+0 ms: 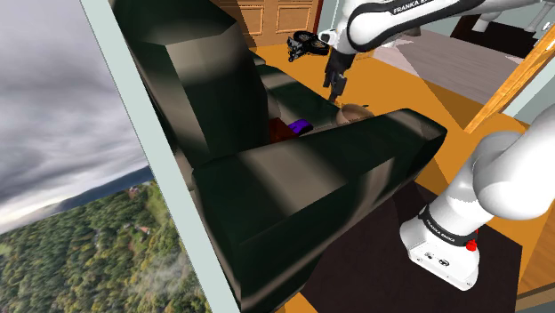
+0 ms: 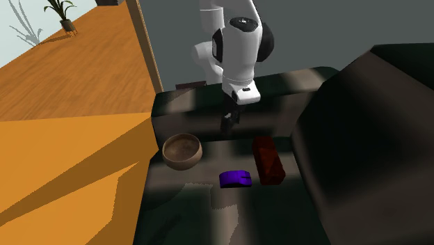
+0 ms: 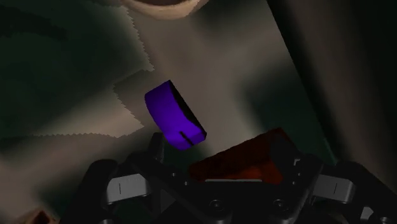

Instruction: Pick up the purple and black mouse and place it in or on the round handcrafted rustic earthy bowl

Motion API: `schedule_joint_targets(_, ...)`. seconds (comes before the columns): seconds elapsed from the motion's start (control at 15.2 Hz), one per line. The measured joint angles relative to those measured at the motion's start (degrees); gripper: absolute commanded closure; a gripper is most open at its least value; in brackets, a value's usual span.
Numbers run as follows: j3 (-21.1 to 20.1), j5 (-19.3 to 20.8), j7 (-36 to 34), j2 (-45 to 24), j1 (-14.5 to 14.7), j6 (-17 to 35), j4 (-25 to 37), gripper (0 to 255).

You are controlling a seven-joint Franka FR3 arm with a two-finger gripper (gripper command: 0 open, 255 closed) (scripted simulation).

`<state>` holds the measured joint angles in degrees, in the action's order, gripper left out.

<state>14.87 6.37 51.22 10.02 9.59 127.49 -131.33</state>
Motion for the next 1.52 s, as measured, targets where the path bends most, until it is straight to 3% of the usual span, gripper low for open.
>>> schedule_joint_targets(0.4, 0.7, -2.6, 12.1, -13.2, 0.8, 6.0, 4.9, 0)
schedule_joint_targets(0.86, -1.3, -4.7, 24.6, -28.5, -0.4, 11.0, 12.9, 0)
schedule_joint_targets(1.52, -2.4, -5.6, 27.0, -35.2, -1.5, 15.9, 14.1, 0)
